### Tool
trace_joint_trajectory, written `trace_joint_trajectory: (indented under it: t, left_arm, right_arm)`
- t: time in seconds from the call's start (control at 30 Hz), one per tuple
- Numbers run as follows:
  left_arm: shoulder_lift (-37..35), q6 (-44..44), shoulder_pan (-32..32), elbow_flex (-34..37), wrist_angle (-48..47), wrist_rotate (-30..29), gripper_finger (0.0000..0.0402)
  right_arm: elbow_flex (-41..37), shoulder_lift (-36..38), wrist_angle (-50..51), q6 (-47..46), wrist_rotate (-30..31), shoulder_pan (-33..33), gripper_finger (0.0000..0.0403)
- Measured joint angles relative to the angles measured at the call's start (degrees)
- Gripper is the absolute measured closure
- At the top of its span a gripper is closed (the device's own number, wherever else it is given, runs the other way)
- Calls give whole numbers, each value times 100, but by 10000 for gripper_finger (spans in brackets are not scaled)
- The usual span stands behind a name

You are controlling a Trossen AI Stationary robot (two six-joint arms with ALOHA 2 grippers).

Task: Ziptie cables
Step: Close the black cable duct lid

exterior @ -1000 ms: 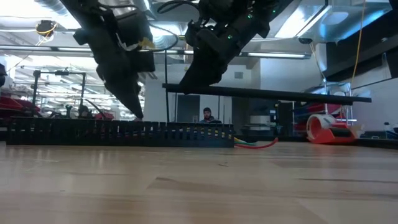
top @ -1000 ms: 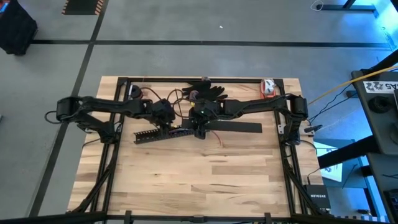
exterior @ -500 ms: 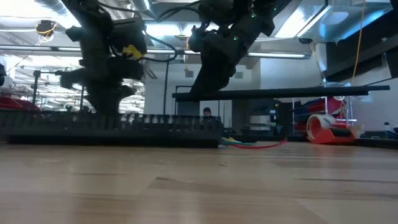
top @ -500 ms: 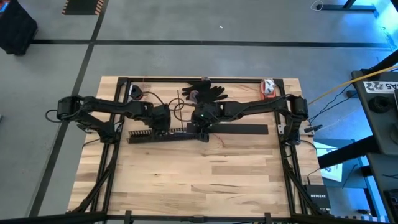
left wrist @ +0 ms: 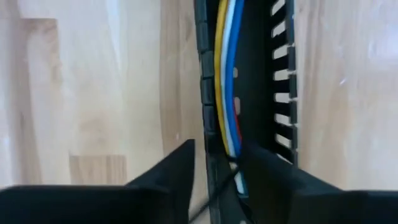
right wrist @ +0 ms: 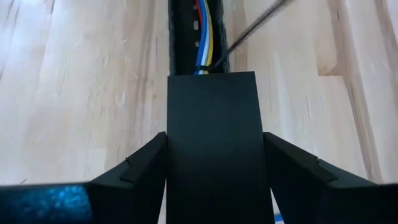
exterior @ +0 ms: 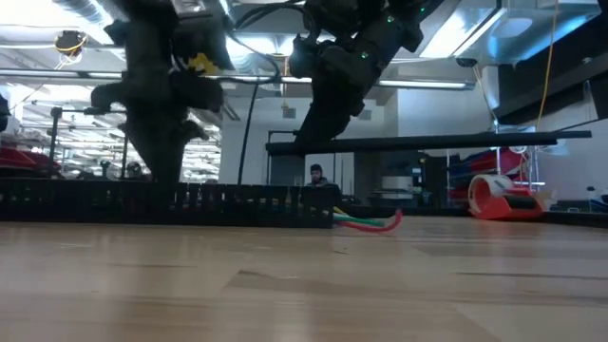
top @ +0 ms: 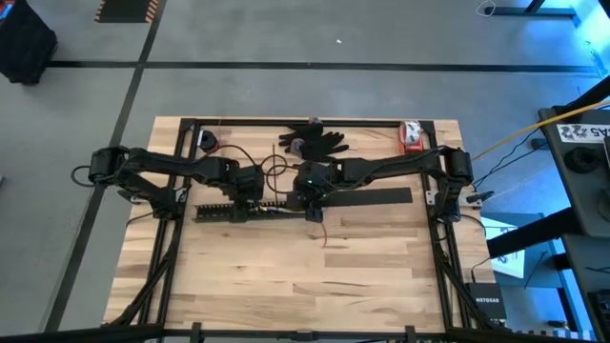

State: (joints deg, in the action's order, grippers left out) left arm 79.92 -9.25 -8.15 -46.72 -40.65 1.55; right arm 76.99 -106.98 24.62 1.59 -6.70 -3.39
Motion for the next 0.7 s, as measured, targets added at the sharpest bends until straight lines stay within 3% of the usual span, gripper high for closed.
trace_joint_trajectory:
  t: [0.13, 0.3, 0.5, 0.7]
  left_arm:
    - [-15, 252, 89, -420, -661, -9, 236]
    - [-409, 625, 349, -786, -995, -14, 216]
    - [-1054, 1377, 743, -857, 87, -88, 223]
    - [-932, 1936, 1046, -819, 1111, -92, 226]
  right_arm:
    - [0, 0, 9, 49, 0, -1, 174]
    - [7, 170, 342, 236, 126, -10, 174]
    - [3, 201, 955, 364, 180, -10, 174]
    - [-356, 197, 826, 313, 88, 1, 174]
